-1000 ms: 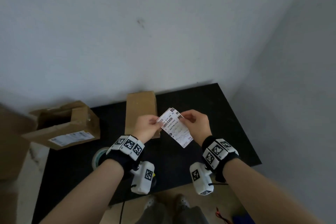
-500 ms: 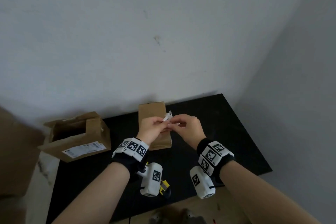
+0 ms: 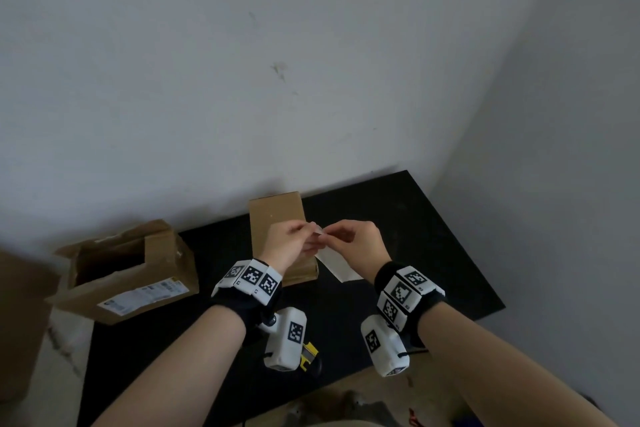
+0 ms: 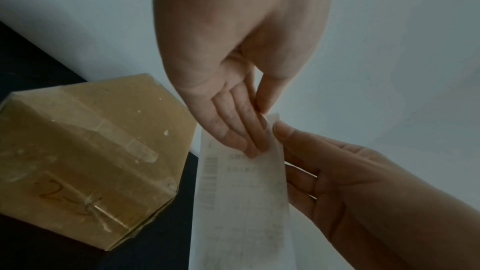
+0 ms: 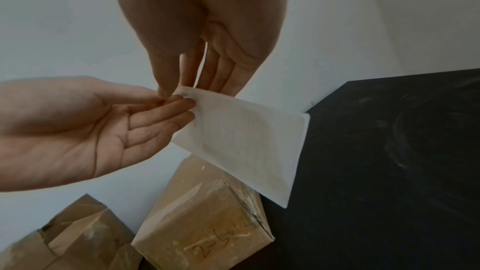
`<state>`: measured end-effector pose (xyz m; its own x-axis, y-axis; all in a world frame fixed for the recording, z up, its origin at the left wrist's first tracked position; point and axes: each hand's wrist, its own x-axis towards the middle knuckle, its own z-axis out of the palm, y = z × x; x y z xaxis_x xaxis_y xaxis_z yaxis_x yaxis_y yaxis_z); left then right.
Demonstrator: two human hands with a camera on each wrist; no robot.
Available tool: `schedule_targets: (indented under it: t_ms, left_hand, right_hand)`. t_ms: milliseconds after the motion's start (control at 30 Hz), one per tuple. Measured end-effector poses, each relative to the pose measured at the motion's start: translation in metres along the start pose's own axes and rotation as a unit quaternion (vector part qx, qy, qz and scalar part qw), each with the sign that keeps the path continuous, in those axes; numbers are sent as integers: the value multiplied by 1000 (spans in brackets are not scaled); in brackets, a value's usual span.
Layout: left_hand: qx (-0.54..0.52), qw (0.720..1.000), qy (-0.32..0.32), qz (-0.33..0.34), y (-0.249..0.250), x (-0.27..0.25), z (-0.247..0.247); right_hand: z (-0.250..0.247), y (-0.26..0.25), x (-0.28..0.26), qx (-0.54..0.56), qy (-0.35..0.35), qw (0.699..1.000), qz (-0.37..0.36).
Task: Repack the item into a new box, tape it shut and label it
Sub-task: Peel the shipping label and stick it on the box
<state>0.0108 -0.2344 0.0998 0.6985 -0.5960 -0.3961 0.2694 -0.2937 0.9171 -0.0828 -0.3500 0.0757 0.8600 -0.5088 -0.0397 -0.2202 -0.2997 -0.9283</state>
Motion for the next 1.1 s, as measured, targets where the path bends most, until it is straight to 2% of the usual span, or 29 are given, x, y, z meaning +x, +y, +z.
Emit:
schedule_targets:
  t_ms: [167, 533, 800, 1100]
  left_hand:
    - [29, 999, -14, -3, -2, -2, 3]
    - [36, 993, 31, -104, -36, -15, 6]
    - [55, 988, 96, -111, -66, -26, 28]
    - [61, 983, 109, -137, -92, -23, 52]
  right_hand:
    - [-3, 10, 1, -3, 31, 999, 29]
    - [-31, 46, 0, 37, 121, 977, 169]
    - [-62, 71, -11, 48, 179, 961, 205]
    - [-109, 93, -11, 52, 234, 945, 223]
